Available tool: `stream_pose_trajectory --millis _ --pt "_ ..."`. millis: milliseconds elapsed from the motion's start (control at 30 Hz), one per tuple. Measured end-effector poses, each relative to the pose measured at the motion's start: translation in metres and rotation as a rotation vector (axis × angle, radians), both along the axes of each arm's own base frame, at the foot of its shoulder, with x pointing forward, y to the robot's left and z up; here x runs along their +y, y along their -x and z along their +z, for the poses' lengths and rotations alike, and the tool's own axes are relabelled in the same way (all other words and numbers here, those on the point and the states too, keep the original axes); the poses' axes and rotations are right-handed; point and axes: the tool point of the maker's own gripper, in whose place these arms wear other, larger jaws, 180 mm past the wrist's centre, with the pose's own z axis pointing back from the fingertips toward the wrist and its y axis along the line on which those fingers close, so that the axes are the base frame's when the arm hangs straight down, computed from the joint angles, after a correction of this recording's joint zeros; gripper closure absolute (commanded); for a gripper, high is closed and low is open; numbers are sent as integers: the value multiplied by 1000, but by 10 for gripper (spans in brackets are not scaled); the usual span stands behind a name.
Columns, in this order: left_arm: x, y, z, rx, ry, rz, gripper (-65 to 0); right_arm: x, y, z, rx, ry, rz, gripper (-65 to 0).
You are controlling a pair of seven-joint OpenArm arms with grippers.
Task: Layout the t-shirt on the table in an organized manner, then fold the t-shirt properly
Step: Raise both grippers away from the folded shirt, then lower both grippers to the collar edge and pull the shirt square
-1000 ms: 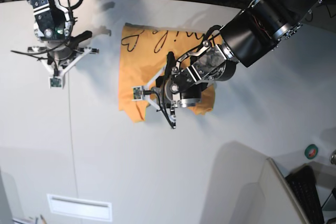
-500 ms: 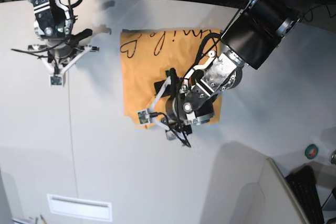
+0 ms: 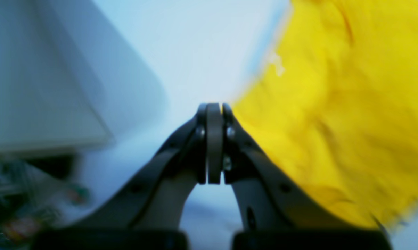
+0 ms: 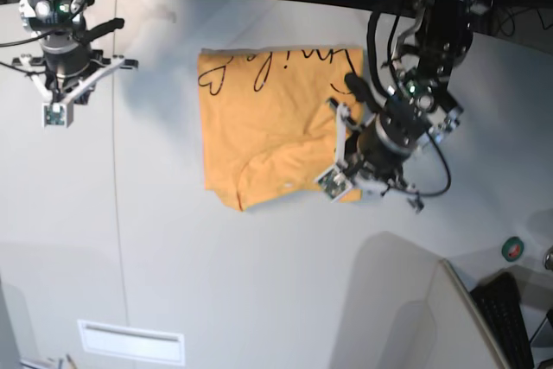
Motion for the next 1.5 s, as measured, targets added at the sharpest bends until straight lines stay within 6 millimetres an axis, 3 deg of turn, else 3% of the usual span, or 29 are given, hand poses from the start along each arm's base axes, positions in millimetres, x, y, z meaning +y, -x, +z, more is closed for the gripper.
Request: stream_pose_trajectory --millis 100,200,267,433,500,600,700,900,1067,1133,1267,1500 --pt "40 50 -36 133 -65 53 0 -15 23 -4 41 19 -35 0" --pt "83 89 -55 228 -130 146 0 -26 54 -13 113 39 -57 0" --pt "88 111 -62 246 -92 161 0 -28 70 -18 150 47 -58 0" --pt "89 192 -81 366 -12 157 0 -26 127 -31 281 47 -54 0" --pt "88 201 -80 357 39 163 0 -16 142 -34 303 32 -11 0" --pt "67 181 -70 295 223 222 0 16 106 -26 160 -37 134 0" --pt "56 142 -59 237 292 229 0 28 57 -18 79 -45 172 0" --pt "89 83 -53 115 176 381 0 98 2 -8 13 -147 337 0" --pt "112 53 -91 158 105 472 0 109 -34 -20 39 -125 365 0" --pt "125 37 -99 144 98 530 0 108 -46 -27 42 -118 347 0" --pt "131 38 -129 231 111 589 0 102 -39 -59 143 -106 326 0" --pt "68 16 -144 233 175 446 0 97 -37 -92 228 -95 297 0"
